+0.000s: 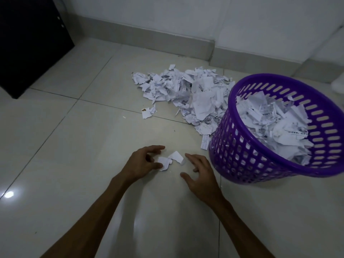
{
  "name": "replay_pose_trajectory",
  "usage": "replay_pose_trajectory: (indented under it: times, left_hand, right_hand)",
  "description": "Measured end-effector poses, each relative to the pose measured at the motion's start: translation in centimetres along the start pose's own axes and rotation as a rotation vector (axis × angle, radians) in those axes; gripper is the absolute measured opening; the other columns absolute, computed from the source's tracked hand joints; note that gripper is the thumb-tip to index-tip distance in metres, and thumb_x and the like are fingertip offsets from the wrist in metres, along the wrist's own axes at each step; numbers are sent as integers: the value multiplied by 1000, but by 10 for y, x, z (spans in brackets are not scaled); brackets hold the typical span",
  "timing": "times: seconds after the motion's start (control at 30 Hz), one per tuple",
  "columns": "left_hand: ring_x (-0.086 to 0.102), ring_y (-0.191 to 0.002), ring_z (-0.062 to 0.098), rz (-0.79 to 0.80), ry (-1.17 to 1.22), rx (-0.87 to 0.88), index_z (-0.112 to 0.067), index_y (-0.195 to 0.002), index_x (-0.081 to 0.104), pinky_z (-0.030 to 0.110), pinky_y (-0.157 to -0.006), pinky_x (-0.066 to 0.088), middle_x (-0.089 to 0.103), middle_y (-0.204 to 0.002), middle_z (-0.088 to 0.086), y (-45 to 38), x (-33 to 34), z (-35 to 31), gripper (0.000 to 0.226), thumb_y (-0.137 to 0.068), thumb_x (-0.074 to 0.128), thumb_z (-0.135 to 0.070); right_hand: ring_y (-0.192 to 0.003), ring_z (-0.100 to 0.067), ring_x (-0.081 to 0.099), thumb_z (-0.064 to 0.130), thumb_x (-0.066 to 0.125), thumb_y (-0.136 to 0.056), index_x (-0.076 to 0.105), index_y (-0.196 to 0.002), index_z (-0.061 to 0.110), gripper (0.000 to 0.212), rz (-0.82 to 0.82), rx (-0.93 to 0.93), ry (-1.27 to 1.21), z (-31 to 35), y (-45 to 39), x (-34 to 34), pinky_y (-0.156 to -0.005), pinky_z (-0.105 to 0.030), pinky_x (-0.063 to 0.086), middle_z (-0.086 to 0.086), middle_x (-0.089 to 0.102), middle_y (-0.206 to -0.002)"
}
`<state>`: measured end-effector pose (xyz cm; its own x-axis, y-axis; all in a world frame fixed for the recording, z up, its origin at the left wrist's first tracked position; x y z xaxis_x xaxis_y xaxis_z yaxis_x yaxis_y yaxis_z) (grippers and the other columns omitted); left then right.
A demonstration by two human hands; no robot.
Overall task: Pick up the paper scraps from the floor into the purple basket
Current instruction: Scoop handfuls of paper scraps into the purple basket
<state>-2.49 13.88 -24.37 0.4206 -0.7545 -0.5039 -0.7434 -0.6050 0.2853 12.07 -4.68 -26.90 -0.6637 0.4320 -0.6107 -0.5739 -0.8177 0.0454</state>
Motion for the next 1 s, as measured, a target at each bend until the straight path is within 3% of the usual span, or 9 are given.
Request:
replay_pose_trajectory:
  times: [0.17,0.27,0.4,0.53,0.6,0.73,0.83,0.9,1.0]
  left_hand:
    - [58,-97,9,23,-183,28,-36,-118,66,23,-85,51,64,-119,-11,-4,8,1,46,-77,79,-20]
    - [58,-97,11,-31,-211,38,-28,-118,67,24,-85,50,65,-117,-5,-2,11,1,41,-79,78,-19]
    - [57,-96,11,-63,-200,57,-22,-117,67,19,-85,44,67,-116,-3,-1,13,1,41,-78,79,-21]
    - [58,-92,9,-91,-212,64,-24,-112,69,10,-77,41,68,-109,-7,-3,15,2,38,-76,81,-25]
    - [58,-83,5,-110,-212,67,-25,-106,72,5,-72,37,70,-103,-9,-3,15,0,33,-74,82,-27]
    - [63,-77,-3,-109,-146,52,-27,-97,77,0,-70,41,75,-91,-11,-1,15,1,19,-79,77,-22]
    - [67,-81,-5,-71,-70,36,-23,-100,77,-2,-75,43,75,-92,-10,3,12,4,24,-79,78,-14]
    - [67,-85,-5,-35,19,4,-22,-107,75,3,-81,47,74,-95,-11,4,7,6,33,-78,77,-8]
    - [70,-91,6,-85,255,-69,-21,-115,69,17,-80,54,75,-101,-9,7,0,6,37,-82,72,-5]
  right_hand:
    - [-132,-4,31,46,72,-83,35,-150,37,77,94,-129,140,13,-11,6,-105,-19,33,12,31,-149]
    - [-135,-11,29,45,68,-87,38,-149,32,71,120,-224,216,23,-16,22,-108,-20,26,6,34,-153]
    - [-124,-20,44,29,72,-87,62,-131,14,48,-44,-225,206,20,-14,45,-104,-30,43,-7,59,-133]
    - [-108,-6,44,9,72,-85,73,-110,3,26,-163,-256,165,26,-14,52,-97,2,29,-12,67,-110]
    - [-100,-7,49,7,71,-85,75,-103,3,19,-153,-275,150,30,-18,49,-93,5,26,-10,69,-102]
    - [-90,-18,62,1,66,-87,75,-96,3,13,-87,-217,109,33,-22,49,-87,6,25,-9,72,-95]
    - [-84,-15,61,-4,66,-83,75,-92,4,14,-102,-239,177,35,-19,51,-86,7,25,-8,72,-89]
    - [-78,-13,61,2,67,-82,76,-86,8,11,-114,-262,199,35,-20,51,-81,-1,32,-3,74,-84]
    - [-74,-1,66,20,79,-80,79,-83,18,4,-179,57,-112,46,-22,41,-73,-13,45,11,74,-80]
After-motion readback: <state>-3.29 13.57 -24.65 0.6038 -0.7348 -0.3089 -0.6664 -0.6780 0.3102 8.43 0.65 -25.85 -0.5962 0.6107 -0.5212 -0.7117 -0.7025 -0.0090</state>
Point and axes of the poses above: each hand's wrist, its own y-axis away from the middle knuckle, its own x-axis out of the palm, z = x × y, the point moved 1 cm from there along -y, towards the middle knuckle
